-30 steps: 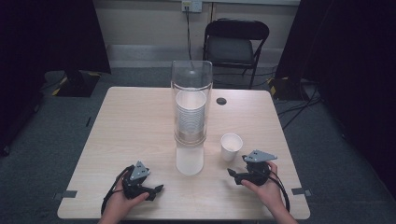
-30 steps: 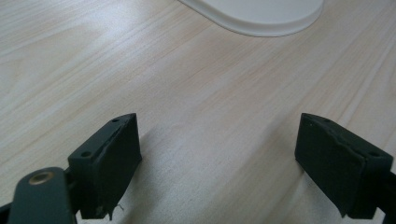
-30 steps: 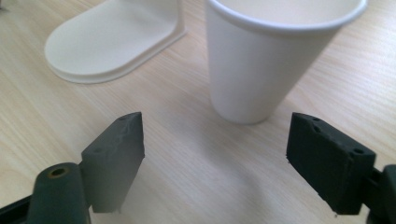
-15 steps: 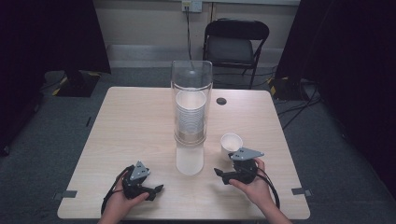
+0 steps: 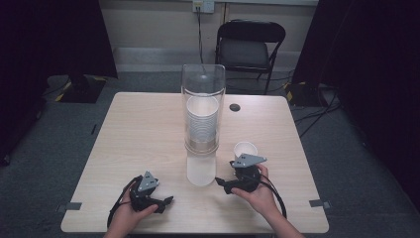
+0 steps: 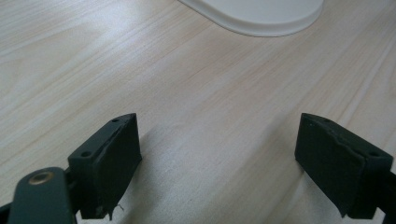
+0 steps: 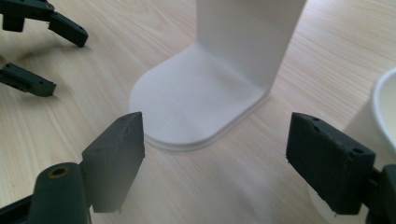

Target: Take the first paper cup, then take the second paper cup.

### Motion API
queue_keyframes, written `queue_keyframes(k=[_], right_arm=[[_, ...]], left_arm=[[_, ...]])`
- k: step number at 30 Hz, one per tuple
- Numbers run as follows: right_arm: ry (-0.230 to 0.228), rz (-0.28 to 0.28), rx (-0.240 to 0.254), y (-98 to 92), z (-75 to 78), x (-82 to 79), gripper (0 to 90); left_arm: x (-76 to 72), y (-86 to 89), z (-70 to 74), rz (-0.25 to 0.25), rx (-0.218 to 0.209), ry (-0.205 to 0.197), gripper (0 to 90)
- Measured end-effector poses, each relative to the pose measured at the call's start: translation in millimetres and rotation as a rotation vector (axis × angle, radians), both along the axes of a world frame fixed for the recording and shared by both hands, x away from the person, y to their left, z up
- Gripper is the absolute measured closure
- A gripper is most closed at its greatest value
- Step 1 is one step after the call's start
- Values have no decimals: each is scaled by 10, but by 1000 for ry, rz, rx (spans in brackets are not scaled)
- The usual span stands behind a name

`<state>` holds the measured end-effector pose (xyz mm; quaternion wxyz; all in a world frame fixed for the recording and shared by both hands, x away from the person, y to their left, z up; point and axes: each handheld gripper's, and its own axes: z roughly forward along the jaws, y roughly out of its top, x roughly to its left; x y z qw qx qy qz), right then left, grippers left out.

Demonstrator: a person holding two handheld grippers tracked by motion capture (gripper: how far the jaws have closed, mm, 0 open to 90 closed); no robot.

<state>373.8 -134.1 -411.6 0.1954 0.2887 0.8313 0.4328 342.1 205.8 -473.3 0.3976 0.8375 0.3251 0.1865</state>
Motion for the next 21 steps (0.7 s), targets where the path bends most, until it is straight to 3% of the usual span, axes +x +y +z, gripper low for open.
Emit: queue_keyframes(k=[9, 21], right_arm=[[5, 35, 0, 172, 9, 37, 194], [-2, 64, 46, 372, 88, 51, 194]], left_arm=[[0, 0, 0, 0, 0, 0, 138], [0, 0, 1, -1, 0, 1, 138]])
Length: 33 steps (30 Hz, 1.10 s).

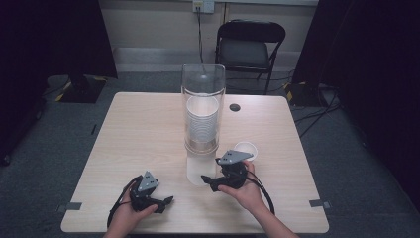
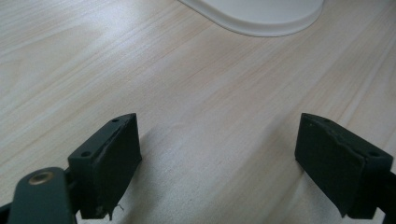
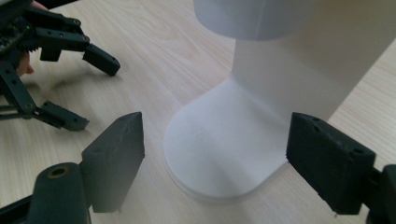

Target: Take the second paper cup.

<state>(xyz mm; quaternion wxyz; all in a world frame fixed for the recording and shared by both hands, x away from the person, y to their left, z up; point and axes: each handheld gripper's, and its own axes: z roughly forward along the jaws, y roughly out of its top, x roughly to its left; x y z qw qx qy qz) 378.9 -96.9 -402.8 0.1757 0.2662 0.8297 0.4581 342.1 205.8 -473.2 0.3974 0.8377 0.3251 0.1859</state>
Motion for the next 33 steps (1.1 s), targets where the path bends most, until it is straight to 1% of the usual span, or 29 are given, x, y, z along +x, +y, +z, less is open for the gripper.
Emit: queue_keyframes(k=[7, 11, 13, 15, 16, 17, 21, 23, 25, 29, 33], right_arm=[[-12, 2, 11, 61, 29, 11, 194], [-28, -16, 20, 94, 51, 29, 196], [-39, -27, 32, 119, 75, 56, 199], [-39, -29, 56, 134, 103, 76, 207], [-41, -31, 59, 143, 124, 87, 206], [-56, -36, 67, 152, 151, 96, 208], [-70, -47, 96, 169, 234, 126, 221], [-82, -51, 98, 175, 263, 141, 224], [-96, -57, 104, 180, 277, 157, 236], [-106, -62, 119, 212, 289, 198, 260], [-136, -69, 127, 268, 308, 231, 282]], left_arm=[[1, -3, -1, 1, -1, 1, 135], [1, -5, -2, 1, -1, 1, 132], [1, -5, -2, 1, -1, 2, 132], [1, -5, -2, 1, -1, 2, 132], [1, -5, -2, 1, -1, 2, 132], [1, -5, -2, 1, -1, 2, 132], [4, -4, -1, 1, 1, -2, 130], [3, -8, -3, 3, -2, 3, 128], [2, -9, -3, 4, -3, 3, 128], [4, -8, -3, 3, 1, 2, 127], [5, -9, -3, 3, 1, 1, 125]])
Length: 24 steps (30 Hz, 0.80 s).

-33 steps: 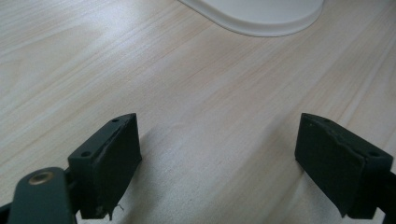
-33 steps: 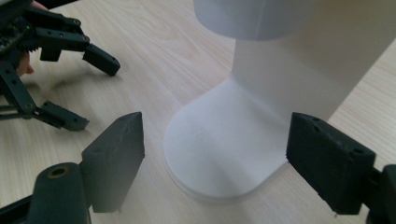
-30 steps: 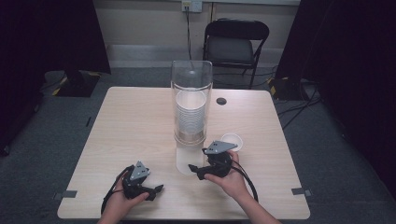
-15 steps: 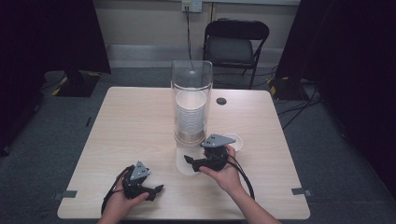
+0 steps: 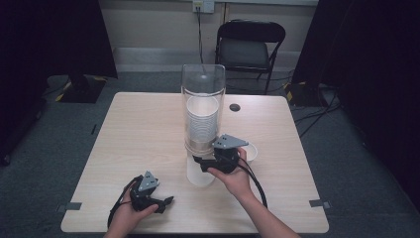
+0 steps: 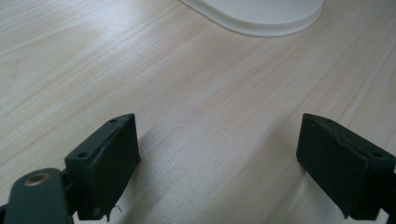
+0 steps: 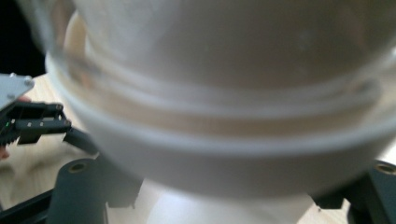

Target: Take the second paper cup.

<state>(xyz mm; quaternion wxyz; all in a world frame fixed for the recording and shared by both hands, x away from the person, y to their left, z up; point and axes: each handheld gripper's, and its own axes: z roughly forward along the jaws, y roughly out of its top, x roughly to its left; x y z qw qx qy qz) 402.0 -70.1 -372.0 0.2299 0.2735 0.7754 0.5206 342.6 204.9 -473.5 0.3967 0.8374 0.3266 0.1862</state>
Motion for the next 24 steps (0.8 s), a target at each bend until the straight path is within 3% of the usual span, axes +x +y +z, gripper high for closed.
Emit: queue_keyframes(k=[8, 13, 24], right_arm=[[-42, 1, -3, 10, -20, 6, 339], [-78, 7, 26, -8, -86, -1, 346], [-75, 16, 30, -17, -110, -1, 351]], left_arm=[[-1, 0, -1, 0, 0, 1, 126], [-1, 0, -1, 0, 0, 0, 126], [-7, -5, -3, 9, -1, -3, 125]])
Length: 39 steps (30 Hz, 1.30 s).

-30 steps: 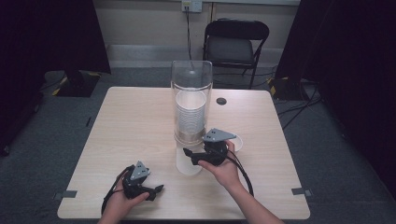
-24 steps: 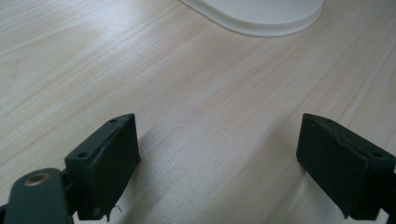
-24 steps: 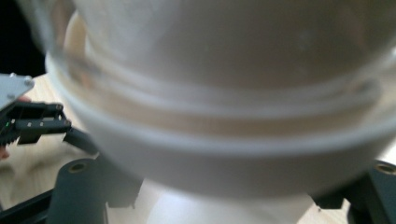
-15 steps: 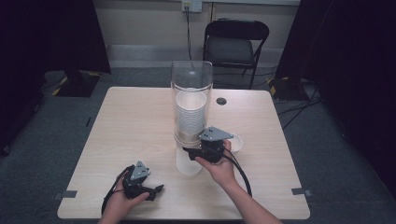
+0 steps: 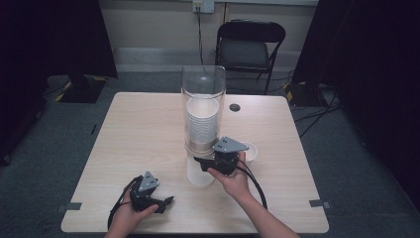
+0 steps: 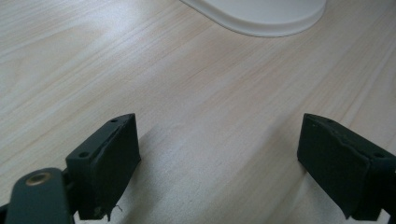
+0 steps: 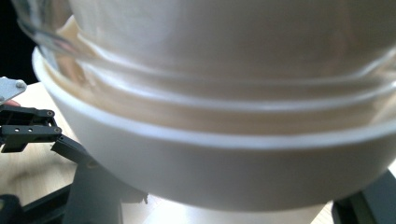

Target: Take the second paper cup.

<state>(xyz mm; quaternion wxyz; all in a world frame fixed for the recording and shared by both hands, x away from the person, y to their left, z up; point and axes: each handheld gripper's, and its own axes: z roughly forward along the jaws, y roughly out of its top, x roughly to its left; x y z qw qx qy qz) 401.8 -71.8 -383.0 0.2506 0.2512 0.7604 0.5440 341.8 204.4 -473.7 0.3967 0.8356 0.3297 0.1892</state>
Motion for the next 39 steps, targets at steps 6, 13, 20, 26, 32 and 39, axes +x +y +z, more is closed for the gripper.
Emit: queue_keyframes(k=[6, 13, 20, 26, 32, 39], right_arm=[[-4, 2, -8, 1, -11, 1, 354], [7, 7, -3, -7, -23, 2, 358], [0, 6, -4, -11, -32, 3, 359], [0, 8, -6, -13, -35, 4, 360], [-2, 9, -12, -13, -36, 5, 361], [1, 13, -8, -18, -43, 8, 362]], left_arm=[[0, 0, 0, 0, 0, 0, 125], [0, 0, 0, 0, 0, 0, 125], [-1, -1, -1, 1, -1, 0, 125], [-1, -1, -1, 1, -1, 0, 125], [-1, -1, -1, 1, -1, -1, 125], [-1, -1, -1, 1, -1, 0, 125]])
